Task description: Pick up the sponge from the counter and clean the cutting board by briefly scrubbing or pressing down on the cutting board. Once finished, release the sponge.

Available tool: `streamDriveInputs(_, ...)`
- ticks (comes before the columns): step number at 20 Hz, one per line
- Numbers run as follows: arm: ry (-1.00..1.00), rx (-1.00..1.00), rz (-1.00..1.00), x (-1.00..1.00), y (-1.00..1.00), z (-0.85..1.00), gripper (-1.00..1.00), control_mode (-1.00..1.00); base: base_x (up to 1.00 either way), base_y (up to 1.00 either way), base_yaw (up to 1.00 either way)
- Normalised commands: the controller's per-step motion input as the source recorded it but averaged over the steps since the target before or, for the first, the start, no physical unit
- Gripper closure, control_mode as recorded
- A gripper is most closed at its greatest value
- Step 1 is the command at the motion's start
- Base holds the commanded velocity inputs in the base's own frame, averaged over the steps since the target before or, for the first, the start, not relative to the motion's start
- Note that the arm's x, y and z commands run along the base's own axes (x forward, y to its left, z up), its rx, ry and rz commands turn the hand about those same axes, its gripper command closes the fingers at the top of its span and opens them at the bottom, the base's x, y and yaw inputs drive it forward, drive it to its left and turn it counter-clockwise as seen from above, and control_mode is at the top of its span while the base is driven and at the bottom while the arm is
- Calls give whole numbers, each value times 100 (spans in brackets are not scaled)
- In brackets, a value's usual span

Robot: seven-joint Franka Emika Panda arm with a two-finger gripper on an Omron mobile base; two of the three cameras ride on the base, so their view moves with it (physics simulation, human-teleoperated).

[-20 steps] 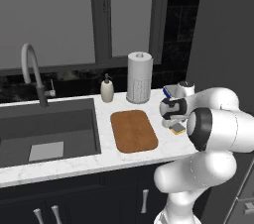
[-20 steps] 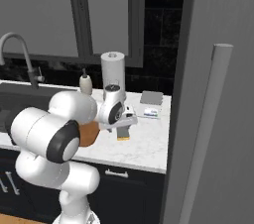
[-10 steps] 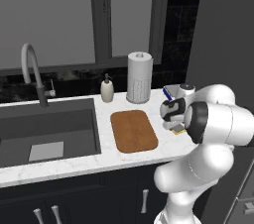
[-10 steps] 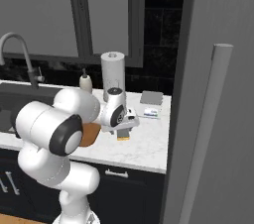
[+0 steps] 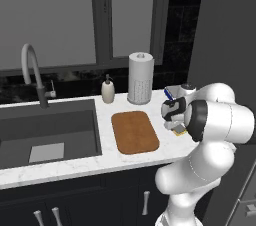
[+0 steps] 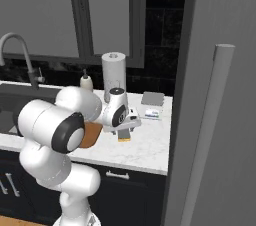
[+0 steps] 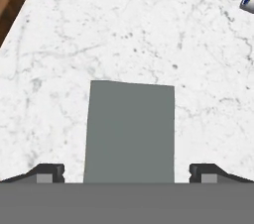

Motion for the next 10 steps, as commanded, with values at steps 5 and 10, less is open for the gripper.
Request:
streamDriveInputs(5, 0, 0, 0, 14, 0, 0, -100, -100, 0, 0, 0)
streamDriveInputs(10, 0, 0, 0, 4, 0, -15, -100, -100, 0, 0, 0)
